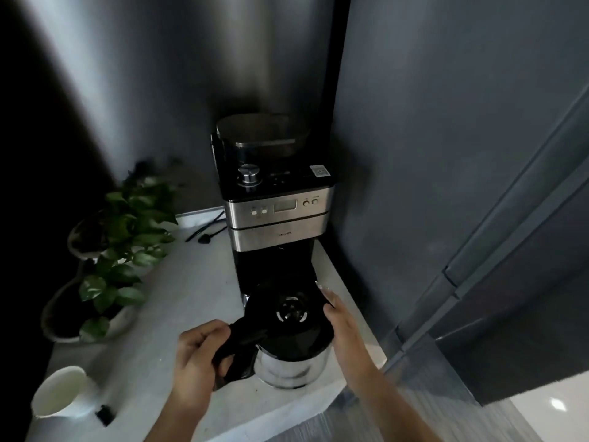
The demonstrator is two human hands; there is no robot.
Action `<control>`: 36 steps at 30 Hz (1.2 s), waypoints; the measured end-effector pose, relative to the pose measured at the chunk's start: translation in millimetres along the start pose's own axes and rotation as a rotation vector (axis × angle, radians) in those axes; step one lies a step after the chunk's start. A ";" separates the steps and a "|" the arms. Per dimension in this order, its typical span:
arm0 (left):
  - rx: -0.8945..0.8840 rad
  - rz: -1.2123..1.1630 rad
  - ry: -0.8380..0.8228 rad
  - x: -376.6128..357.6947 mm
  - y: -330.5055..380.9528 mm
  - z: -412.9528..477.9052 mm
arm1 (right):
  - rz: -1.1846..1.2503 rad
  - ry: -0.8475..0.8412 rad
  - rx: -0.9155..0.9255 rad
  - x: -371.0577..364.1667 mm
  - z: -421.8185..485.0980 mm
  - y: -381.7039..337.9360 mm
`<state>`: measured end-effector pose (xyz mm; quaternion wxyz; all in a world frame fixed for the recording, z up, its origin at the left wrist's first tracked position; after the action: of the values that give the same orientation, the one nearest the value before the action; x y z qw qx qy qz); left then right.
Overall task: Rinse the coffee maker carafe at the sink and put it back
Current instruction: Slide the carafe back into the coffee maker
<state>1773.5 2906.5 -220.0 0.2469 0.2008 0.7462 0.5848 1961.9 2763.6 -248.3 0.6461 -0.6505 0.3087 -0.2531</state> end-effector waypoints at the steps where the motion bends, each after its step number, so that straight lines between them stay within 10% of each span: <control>1: 0.003 0.001 0.037 -4.4 -3.0 2.7 | 0.011 -0.031 -0.015 2.0 10.0 1.6; 14: 0.009 -0.029 0.277 -37.5 -25.5 42.4 | -0.072 -0.299 -0.084 15.4 95.9 27.1; 36: -0.023 0.000 0.254 -22.5 -39.8 126.6 | -0.091 -0.211 -0.134 -1.2 156.2 48.8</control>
<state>1867.4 2981.8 -280.3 0.1525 0.1223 0.7647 0.6141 2071.3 2872.6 -302.6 0.6180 -0.7285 0.2255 -0.1911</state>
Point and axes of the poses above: each hand's wrist, its own z-axis towards the middle knuckle, its own x-axis out of the back of the hand, y = z × x, the point moved 5 cm from there along z, towards the middle knuckle, and after that the axes turned 8 degrees about x, right-handed, at the moved point
